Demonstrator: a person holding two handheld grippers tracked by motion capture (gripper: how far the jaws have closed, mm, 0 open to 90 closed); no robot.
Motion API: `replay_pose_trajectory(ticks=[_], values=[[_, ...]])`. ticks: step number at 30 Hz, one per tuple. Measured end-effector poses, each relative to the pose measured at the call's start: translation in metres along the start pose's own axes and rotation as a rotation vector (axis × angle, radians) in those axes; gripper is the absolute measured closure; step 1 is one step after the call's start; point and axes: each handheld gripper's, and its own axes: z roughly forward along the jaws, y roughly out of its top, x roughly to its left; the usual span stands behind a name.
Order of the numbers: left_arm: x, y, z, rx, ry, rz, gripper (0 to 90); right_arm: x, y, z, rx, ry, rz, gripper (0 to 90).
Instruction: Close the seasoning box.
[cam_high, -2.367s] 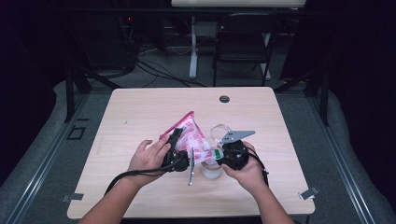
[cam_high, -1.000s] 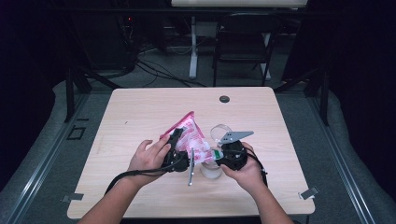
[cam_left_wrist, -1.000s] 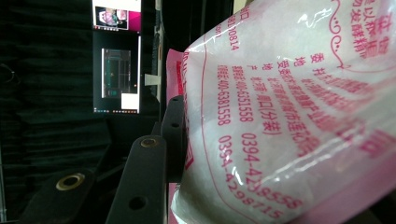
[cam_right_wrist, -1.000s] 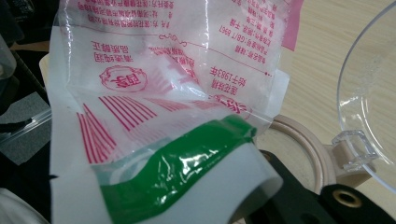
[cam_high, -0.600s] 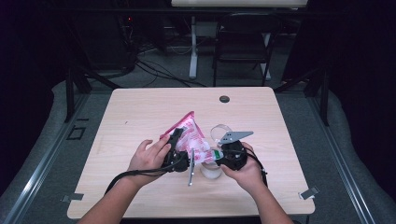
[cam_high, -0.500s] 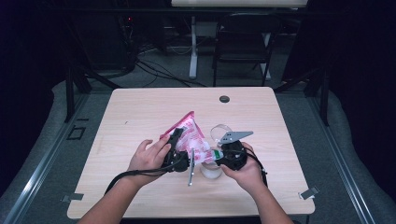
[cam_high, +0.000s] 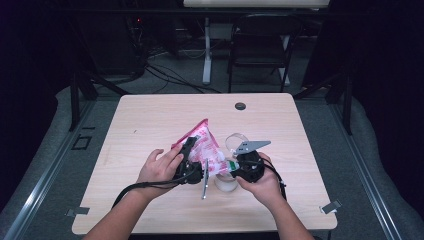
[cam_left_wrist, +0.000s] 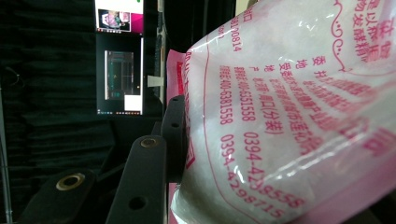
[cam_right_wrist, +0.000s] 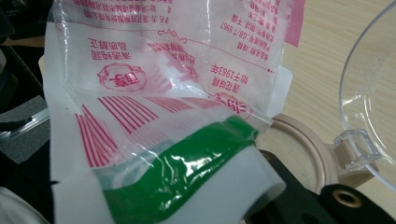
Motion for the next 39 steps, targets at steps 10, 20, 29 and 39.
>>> replay_pose_trajectory(ticks=[10, 20, 29, 39], values=[[-0.0003, 0.0, -0.0003, -0.018, 0.012, -0.002, 66.5, 0.0004, 0.0001, 0.0002, 0.004, 0.0, -0.002, 90.0], [0.0005, 0.0007, -0.0022, -0.013, 0.017, 0.0, 66.6, 0.0005, 0.0001, 0.0002, 0.003, 0.002, -0.003, 90.0], [0.001, 0.0017, -0.003, -0.017, 0.021, 0.003, 66.6, 0.0004, 0.0001, 0.0002, 0.003, 0.002, -0.002, 90.0], [0.0017, 0.0023, -0.0045, -0.022, 0.031, 0.005, 66.6, 0.0003, 0.0002, 0.0, 0.003, 0.004, -0.004, 90.0]])
